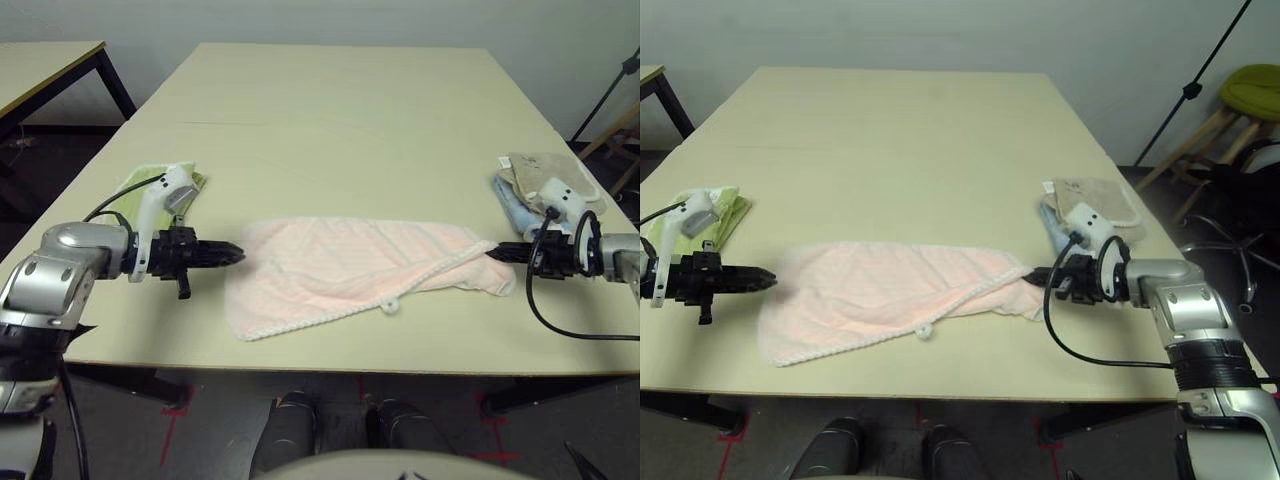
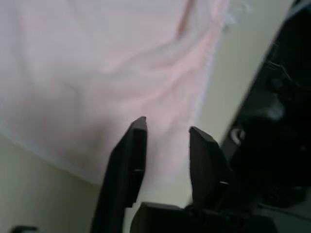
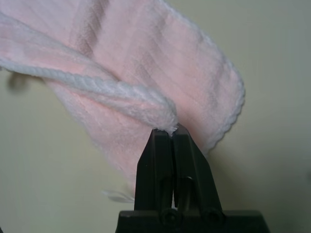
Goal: Fold the towel and set it aside.
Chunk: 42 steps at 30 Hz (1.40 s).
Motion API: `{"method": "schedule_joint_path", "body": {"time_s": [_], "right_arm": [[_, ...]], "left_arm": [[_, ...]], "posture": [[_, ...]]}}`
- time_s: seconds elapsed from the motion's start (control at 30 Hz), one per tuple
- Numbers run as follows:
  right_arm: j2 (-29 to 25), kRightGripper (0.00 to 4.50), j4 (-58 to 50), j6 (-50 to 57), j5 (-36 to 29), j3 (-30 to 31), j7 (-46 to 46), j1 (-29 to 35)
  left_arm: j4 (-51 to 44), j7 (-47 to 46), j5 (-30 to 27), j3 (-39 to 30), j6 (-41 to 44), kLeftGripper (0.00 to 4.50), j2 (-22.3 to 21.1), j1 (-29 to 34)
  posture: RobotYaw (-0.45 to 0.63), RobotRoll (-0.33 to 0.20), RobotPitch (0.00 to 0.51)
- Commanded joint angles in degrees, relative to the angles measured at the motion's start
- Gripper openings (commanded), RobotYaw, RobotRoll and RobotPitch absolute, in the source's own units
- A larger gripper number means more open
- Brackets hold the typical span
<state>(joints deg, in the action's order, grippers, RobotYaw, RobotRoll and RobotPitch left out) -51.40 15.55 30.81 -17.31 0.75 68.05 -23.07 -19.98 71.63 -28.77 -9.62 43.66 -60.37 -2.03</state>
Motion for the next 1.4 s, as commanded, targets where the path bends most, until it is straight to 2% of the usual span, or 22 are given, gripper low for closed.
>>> {"method": "schedule_joint_path", "body": {"time_s": [0.03,0.17,0.2,0.47,0.87,0.9,0.93,1.1,1.3,1.4], "right_arm": [[-0.4,0.0,-2.8,1.7,-1.0,-1.2,-0.1,0.9],[-0.4,0.0,-5.6,3.9,-2.1,-1.9,-0.8,1.8],[-0.4,0.0,-6.2,4.3,-2.2,-2.1,-0.9,1.9],[-0.1,0.0,-11.9,8.3,-4.8,-3.8,-3.1,4.4],[-0.1,0.0,-14.4,10.8,-6.7,-5.1,-4.9,4.2],[-0.1,0.0,-14.4,10.9,-6.8,-5.1,-5.0,4.1],[-0.1,0.0,-14.5,11.0,-6.9,-5.1,-5.1,4.0],[-0.1,0.0,-14.7,11.3,-7.4,-4.9,-5.5,3.6],[-0.3,0.0,-15.2,11.8,-7.9,-5.0,-5.4,3.8],[-0.5,0.0,-15.3,12.0,-8.2,-5.2,-5.2,3.8]], "left_arm": [[-6.2,-1.0,-1.7,-3.9,2.4,2.98,-2.3,5.0],[-6.6,-3.8,2.2,-3.5,-2.0,4.38,-3.1,7.9],[-6.3,-4.2,2.9,-3.1,-3.3,4.45,-3.2,8.1],[-4.9,-3.8,9.1,2.4,-10.7,4.45,-5.2,10.7],[-2.5,-8.1,15.6,10.7,-13.4,4.45,-2.7,8.4],[-2.2,-8.4,15.9,11.0,-13.2,4.06,-2.5,8.0],[-1.9,-8.7,16.1,11.3,-13.1,3.89,-2.4,7.7],[-0.7,-8.9,16.5,12.3,-12.0,2.09,-2.4,6.4],[-1.3,-6.8,12.2,10.7,-8.1,0.03,-2.5,4.4],[-2.8,-5.3,5.8,8.0,-2.4,0.01,-1.9,3.0]], "posture": [[0.12,0.0,0.125],[0.12,0.0,0.138],[0.12,0.0,0.138],[0.1,0.0,0.155],[0.09,0.0,0.155],[0.09,0.0,0.155],[0.09,0.0,0.149],[0.09,0.0,0.146],[0.1,0.0,0.147],[0.09,0.0,0.149]]}}
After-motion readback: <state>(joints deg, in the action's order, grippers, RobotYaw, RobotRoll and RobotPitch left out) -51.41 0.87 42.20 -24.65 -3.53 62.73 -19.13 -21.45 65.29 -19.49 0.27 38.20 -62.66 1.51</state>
